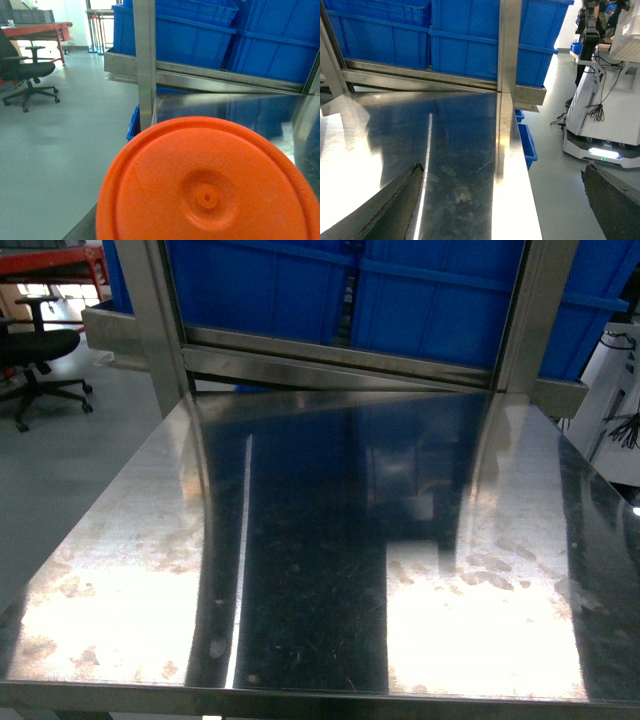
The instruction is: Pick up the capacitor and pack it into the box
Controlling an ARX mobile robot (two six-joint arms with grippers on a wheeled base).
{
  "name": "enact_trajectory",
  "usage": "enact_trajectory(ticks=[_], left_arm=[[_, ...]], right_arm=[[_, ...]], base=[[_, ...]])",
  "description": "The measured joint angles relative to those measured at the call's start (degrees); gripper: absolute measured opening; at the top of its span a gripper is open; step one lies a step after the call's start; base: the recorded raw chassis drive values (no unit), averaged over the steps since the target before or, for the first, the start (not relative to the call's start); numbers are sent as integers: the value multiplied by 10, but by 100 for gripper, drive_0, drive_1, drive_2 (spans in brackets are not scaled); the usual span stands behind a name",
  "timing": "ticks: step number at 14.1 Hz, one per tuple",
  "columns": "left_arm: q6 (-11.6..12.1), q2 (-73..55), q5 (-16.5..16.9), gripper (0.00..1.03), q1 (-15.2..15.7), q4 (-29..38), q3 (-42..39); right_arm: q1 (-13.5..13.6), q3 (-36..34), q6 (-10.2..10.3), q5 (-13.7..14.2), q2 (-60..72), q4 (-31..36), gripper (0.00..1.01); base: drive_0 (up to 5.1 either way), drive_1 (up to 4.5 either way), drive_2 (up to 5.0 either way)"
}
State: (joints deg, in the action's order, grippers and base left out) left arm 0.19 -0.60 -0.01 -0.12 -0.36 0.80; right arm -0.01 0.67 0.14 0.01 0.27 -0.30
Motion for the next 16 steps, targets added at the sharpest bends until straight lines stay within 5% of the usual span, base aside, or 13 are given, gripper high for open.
enact_trajectory(ticks=[16], left_arm=[[0,0,0,43,0,0,0]], right_arm=[[0,0,0,0,0,0,98]], base=[[0,0,0]])
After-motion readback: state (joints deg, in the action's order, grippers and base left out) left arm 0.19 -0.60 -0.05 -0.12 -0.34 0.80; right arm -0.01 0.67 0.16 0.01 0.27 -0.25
